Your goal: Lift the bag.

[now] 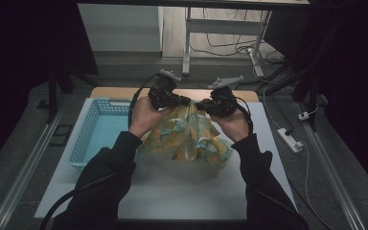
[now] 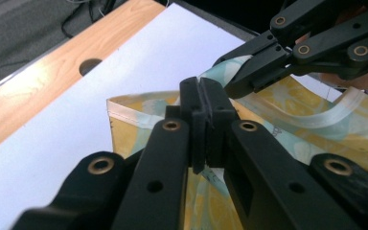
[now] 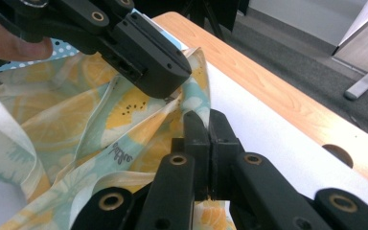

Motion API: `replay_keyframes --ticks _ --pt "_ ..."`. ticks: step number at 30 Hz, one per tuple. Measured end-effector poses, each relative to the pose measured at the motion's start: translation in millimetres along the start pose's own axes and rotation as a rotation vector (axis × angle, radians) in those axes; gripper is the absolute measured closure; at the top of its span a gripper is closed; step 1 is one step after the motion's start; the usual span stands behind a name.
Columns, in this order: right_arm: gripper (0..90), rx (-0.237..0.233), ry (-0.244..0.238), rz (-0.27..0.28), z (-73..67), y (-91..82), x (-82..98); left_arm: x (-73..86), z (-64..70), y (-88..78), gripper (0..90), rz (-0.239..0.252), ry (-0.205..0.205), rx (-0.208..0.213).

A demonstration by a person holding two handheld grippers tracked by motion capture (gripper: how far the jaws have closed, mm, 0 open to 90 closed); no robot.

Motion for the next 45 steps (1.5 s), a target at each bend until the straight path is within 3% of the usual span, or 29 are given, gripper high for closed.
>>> replay_keyframes --ticks 14,33,45 --pt "85.1 0.006 0.041 -0.023 5.9 12.2 16.9 21.4 -10.1 19.5 86.6 -0.036 -0.039 -0.004" --pt "61.4 0.002 0.062 0.013 0.5 0.5 2.8 19.6 -7.3 6.6 41.6 0.042 -0.009 0.009" --pt "48.9 -0.021 0.080 0.021 -6.3 -7.0 2.1 35.4 -13.2 -15.5 24.4 0.061 -0.057 0.015"
Point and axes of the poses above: each handheld gripper's, and its own axes: y roughly forward along the jaws, x roughly out of its underside, z roughly to its right, the point moved 7 cm from there along y, roughly forward along the jaws, and after that the axes turned 6 degrees about z, right-handed, at the moved point
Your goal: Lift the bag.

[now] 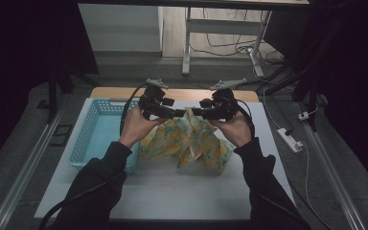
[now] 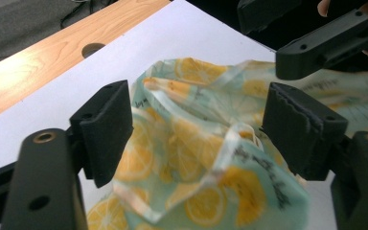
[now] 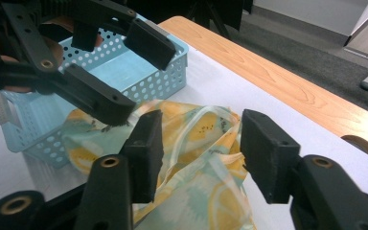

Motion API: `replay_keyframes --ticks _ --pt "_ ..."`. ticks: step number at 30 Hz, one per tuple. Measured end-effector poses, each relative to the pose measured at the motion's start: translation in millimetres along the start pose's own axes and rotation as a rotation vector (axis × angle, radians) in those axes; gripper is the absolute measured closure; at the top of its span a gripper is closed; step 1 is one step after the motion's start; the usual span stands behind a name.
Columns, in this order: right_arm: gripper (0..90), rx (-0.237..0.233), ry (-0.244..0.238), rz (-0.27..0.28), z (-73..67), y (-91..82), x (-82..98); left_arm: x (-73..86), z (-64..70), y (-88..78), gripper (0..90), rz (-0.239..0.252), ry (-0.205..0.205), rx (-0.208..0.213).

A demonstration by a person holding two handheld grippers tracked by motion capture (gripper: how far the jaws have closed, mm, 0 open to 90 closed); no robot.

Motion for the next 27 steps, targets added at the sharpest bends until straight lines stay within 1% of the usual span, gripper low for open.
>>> replay_keyframes --ticks 6,13,18,21,23,26,27 --pt "41.6 -0.004 0.006 0.007 -3.5 -6.5 0.6 6.4 -1.8 -15.6 20.3 0.022 -0.015 -0.004" --pt "33.4 -0.015 0.000 0.010 -9.5 -13.8 3.6 18.5 2.1 -28.0 12.5 0.023 0.004 0.006" --pt "26.8 -0.016 -0.001 0.026 -12.6 -20.1 4.4 25.2 4.7 -37.0 6.6 0.037 0.014 0.016" --pt "22.0 -0.012 0.004 0.032 -13.5 -23.9 4.7 28.3 6.3 -43.1 4.1 0.049 0.021 0.012" --pt "19.1 -0.001 0.008 0.036 -13.6 -26.6 5.2 31.2 7.4 -47.5 3.0 0.056 0.021 0.014" --pt "14.9 0.003 0.012 0.041 -13.6 -30.3 6.8 36.3 8.6 -51.8 1.2 0.058 0.016 0.013" --pt "12.0 0.004 0.014 0.039 -13.9 -31.5 7.9 38.3 8.8 -53.2 1.0 0.063 0.019 0.007"
Point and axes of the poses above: each handheld gripper's, and its own axes: y roughly forward along the jaws, x roughly out of its underside, z roughly to its right, the point moved 7 cm from there along y, roughly forward along the jaws, and after that the axes turned 6 degrees about z, right-handed, at the moved point
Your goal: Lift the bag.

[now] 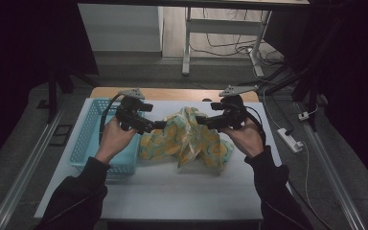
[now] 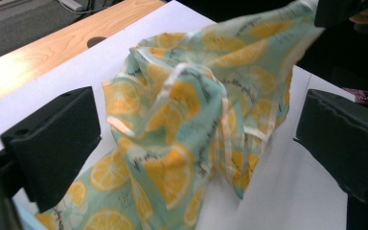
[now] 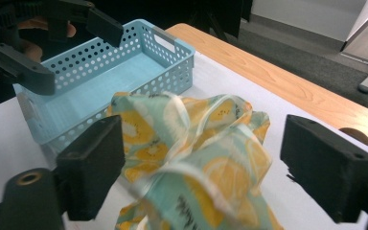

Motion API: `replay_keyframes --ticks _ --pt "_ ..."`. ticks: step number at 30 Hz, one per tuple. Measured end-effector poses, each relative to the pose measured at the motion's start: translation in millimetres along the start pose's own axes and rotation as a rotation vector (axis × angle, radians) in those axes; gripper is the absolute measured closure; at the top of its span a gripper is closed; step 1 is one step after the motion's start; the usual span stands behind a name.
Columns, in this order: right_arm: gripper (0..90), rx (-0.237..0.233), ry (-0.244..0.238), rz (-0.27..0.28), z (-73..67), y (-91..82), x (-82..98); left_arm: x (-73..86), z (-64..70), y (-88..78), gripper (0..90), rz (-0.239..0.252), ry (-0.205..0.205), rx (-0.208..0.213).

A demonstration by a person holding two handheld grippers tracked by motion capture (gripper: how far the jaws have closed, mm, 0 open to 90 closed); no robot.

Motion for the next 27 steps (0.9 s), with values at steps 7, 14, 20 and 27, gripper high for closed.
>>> replay_keyframes --ticks 7,14,20,27 --pt "5.0 0.006 -0.020 -0.015 -2.6 -7.2 9.4 15.8 1.9 -10.2 0.0 0.005 -0.010 -0.018" --pt "0.9 0.022 -0.037 -0.026 -1.1 -10.5 23.5 35.5 4.2 -18.6 0.0 -0.005 -0.017 -0.047" --pt "0.0 0.060 -0.046 -0.015 -0.5 -12.9 37.3 54.5 8.5 -22.5 0.0 -0.019 -0.024 -0.077" --pt "0.0 0.074 -0.021 -0.011 0.6 -13.9 57.6 74.9 13.4 -26.8 0.0 -0.006 -0.051 -0.086"
Point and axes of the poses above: each handheld gripper's, and its own axes: y roughly forward along the jaws, x roughly out of its underside, z roughly to its right, the point moved 7 cm from there along y, roughly forward along the jaws, and after that the axes turned 6 degrees about z, right-handed, at the moved point
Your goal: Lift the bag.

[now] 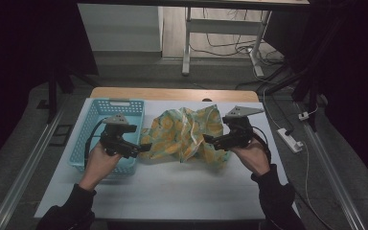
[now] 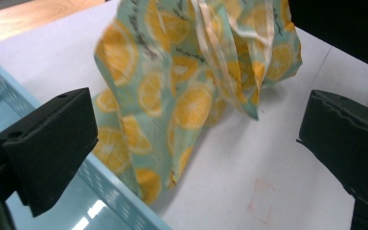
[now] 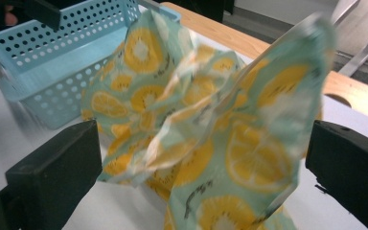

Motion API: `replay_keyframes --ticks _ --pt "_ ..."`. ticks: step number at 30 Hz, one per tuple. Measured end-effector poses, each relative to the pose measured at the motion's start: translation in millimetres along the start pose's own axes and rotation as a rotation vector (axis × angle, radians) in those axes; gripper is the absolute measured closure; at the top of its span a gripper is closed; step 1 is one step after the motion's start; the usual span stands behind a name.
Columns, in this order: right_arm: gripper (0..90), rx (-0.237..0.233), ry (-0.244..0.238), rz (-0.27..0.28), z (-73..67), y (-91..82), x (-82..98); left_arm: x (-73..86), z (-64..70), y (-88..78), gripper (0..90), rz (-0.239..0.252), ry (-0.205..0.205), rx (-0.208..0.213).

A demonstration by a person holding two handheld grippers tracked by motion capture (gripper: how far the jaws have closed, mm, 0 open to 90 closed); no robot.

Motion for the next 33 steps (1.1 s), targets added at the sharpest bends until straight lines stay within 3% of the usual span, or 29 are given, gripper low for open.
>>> replay_keyframes --ticks 8,12,21,33 --pt "0.0 0.055 0.027 0.013 5.8 -3.6 21.4 28.0 0.7 -5.1 0.0 -0.013 -0.018 -0.041" --pt "0.0 0.111 0.008 0.030 8.3 -6.7 31.9 40.3 2.9 -9.5 0.0 -0.019 -0.022 -0.056" --pt "0.0 0.093 -0.038 -0.001 -3.2 -12.6 49.3 62.0 13.3 -23.5 0.0 -0.022 -0.037 -0.065" --pt "0.0 0.094 -0.007 -0.003 -11.5 -31.7 65.5 85.9 29.0 -53.3 0.0 0.020 -0.080 -0.069"
Point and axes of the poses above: each handheld gripper's, and its own axes: y roughly forward along the jaws, x roughly out of its underside, z roughly to its right, the point moved 7 cm from there along y, roughly forward along the jaws, and after that the axes turned 6 degrees about z, right-handed, at the moved point
